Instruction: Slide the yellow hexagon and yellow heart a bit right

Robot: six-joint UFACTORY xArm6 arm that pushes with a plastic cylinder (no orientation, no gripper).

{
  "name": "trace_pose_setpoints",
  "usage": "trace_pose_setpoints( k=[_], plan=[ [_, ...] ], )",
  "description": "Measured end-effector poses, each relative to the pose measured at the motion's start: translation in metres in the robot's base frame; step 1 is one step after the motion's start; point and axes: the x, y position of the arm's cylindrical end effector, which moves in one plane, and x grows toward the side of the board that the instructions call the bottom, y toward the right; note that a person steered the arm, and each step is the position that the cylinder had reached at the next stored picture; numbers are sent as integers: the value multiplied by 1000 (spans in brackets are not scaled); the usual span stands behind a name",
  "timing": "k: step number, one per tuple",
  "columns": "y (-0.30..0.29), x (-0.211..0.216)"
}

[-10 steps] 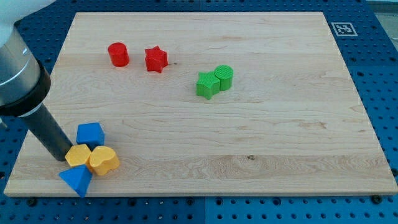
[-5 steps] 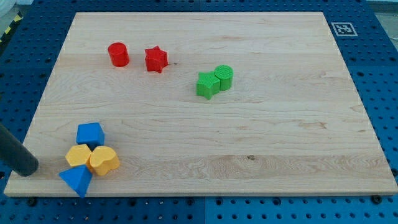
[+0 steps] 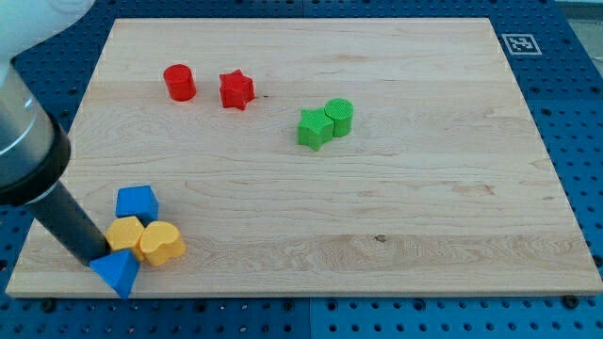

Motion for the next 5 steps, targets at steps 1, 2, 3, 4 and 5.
trace_pose_setpoints(
  k=[1,2,3,4,5],
  plan=[
    [17,-1],
    [37,-3],
    [57,-5],
    [74,-5],
    [91,-5]
  ],
)
